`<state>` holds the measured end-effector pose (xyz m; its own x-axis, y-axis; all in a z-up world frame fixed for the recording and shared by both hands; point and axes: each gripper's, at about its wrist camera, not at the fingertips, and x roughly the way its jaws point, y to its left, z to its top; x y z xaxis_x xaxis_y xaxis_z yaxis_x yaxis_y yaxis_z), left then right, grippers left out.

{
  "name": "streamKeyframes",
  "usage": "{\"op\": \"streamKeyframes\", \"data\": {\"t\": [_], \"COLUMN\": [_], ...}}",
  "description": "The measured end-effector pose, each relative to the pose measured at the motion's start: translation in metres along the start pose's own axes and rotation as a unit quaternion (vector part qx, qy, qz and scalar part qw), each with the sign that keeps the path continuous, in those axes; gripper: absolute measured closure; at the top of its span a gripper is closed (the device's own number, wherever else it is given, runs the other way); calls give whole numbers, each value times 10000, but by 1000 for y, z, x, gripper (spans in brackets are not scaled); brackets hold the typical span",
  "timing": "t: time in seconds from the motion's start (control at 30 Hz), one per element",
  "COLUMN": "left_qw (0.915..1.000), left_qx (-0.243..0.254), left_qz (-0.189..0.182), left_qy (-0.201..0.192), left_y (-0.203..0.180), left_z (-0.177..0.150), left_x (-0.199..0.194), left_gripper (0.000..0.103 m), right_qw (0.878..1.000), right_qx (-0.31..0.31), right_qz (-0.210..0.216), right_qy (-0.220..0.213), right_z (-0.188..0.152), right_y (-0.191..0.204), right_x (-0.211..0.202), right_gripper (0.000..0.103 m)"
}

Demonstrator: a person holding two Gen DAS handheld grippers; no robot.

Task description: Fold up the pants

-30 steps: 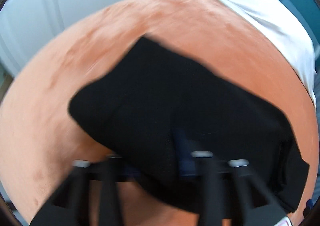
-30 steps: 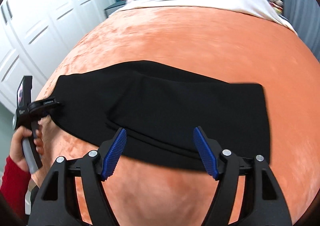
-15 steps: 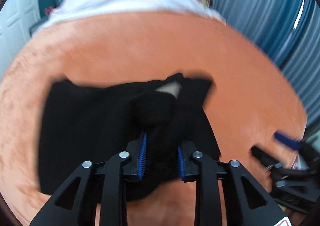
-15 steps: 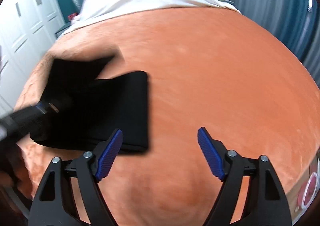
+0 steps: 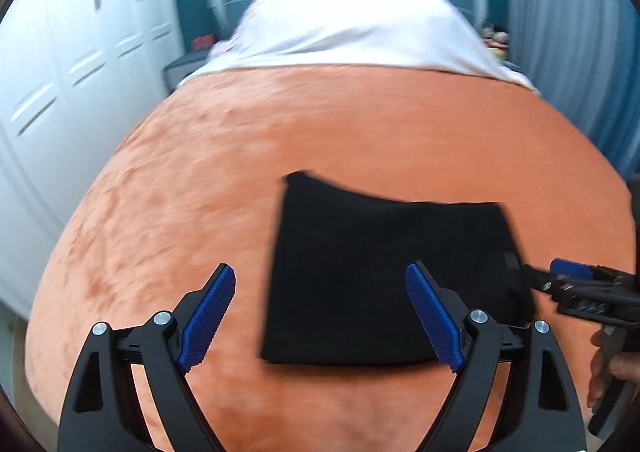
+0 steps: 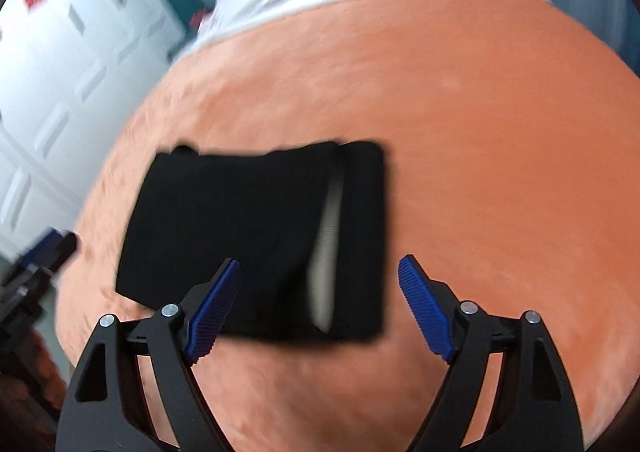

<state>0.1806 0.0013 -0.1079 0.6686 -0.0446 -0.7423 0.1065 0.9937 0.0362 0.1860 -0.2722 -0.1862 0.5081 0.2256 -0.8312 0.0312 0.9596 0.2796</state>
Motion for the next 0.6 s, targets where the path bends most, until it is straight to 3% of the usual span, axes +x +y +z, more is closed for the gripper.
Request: {"op": "streamKeyframes", "data": {"t": [0.03,0.07,0.1,0.13,0.23,0.3,0.37,0.43,0.47,0.53,0.6], "left_qw": [9999,9995,9990,9987,9982,9965,9941,9905,9884,9783,9731], "left_qx": [-120,-240,-337,-391,-409,-411,-432,-482,-506,-718,-1031], "left_qz": [40,-3,-28,-34,-72,-214,-486,-761,-856,-1259,-1312], "left_qy": [79,194,284,333,428,701,867,1038,1151,1479,1589], "left_y": [9,20,27,33,42,42,37,32,29,25,28], "left_z": [0,0,1,2,-9,-15,-21,-27,-30,-41,-49], "left_x": [4,9,14,17,27,49,64,80,88,109,121], "left_gripper": [18,18,18,18,16,16,16,16,16,16,14], "right_qw": [9999,9992,9987,9989,9995,9993,9991,9989,9991,9990,9972], "right_qx": [-73,-171,-298,-327,-296,-95,260,273,245,270,483], "right_qz": [-5,141,75,148,-43,-315,-227,-378,-354,-119,65], "right_qy": [139,320,396,303,-76,196,245,15,56,336,575], "right_z": [2,3,3,7,13,9,4,0,-3,-9,-15], "right_y": [7,15,21,23,13,-9,-26,-28,-27,-27,-32], "right_x": [14,31,38,32,5,20,22,12,16,30,46], "right_gripper": [32,47,75,87,89,83,65,24,17,18,18]}}
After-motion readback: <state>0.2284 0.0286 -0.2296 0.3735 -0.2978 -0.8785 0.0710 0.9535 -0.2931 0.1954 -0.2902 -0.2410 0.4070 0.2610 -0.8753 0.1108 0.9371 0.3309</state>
